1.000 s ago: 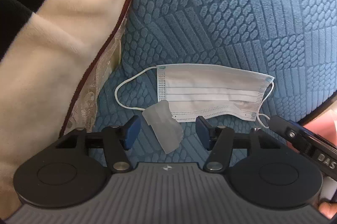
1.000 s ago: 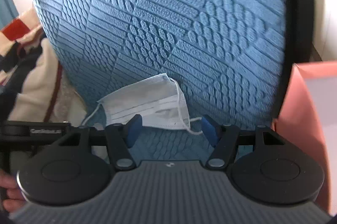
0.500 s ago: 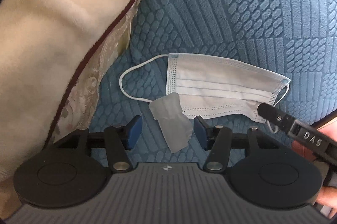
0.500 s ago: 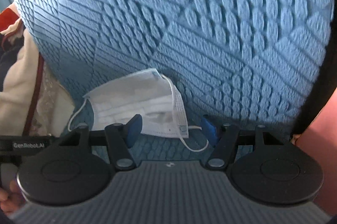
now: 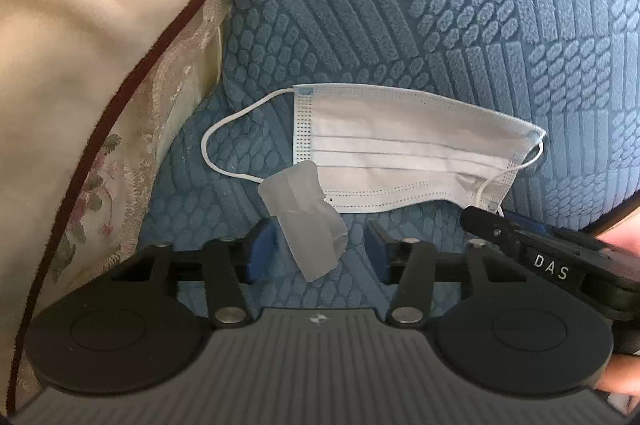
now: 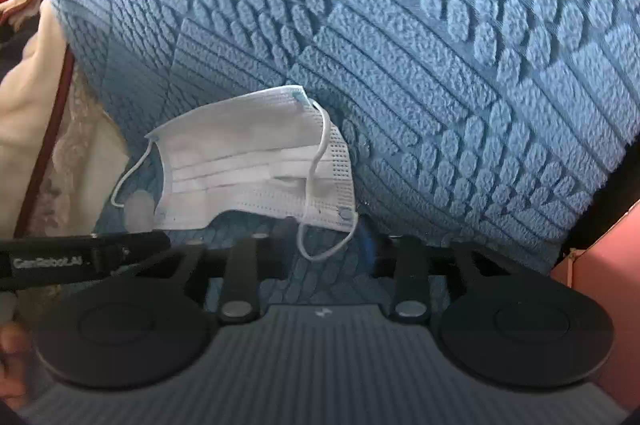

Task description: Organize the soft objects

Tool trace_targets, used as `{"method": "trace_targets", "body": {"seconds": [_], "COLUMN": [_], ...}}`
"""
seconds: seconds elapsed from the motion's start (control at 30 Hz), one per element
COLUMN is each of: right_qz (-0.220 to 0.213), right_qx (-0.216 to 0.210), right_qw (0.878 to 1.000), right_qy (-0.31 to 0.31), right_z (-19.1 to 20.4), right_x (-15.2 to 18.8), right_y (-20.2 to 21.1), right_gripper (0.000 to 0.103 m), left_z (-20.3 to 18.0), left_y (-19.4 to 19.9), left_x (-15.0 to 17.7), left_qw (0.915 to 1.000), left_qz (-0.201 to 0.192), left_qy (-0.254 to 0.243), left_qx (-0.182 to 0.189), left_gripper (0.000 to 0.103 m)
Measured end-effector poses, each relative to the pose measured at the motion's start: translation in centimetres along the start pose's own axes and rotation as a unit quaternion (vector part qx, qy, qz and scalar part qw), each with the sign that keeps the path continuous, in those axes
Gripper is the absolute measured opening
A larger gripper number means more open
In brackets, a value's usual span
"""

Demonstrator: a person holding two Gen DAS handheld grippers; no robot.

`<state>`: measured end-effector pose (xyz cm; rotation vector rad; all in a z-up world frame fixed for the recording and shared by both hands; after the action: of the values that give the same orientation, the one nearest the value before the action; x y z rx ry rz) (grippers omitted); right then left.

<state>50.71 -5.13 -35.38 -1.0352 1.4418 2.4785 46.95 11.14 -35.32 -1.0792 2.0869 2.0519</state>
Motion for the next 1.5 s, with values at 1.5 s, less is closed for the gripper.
{"method": "trace_targets", "body": {"seconds": [1.5], "right_qz": [-0.052], "right_qx": [-0.033], "right_qw": [0.997], "right_qy": [-0.050], "right_z": [6.8], "right_x": [9.3], "right_y": [14.5], "right_gripper": [0.005], "left_z": [2.4], "left_y": [10.9], "left_x": [5.7], "left_qw": [0.9971], "left_qz": [-0.025], "left_qy": [0.012], "left_qx": [0.070], "left_gripper": [0.005]}}
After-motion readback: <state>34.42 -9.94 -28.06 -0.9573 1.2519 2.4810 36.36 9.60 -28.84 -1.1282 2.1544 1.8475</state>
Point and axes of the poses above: each gripper's, at about its wrist camera, not at the fingertips, and y roughly against the way its jaws point, z to its left, x to its underside, the point moved 9 cm from there along -y, roughly the way its jaws point, and after that the axes turned 6 degrees about -x, right-handed, at the moved point
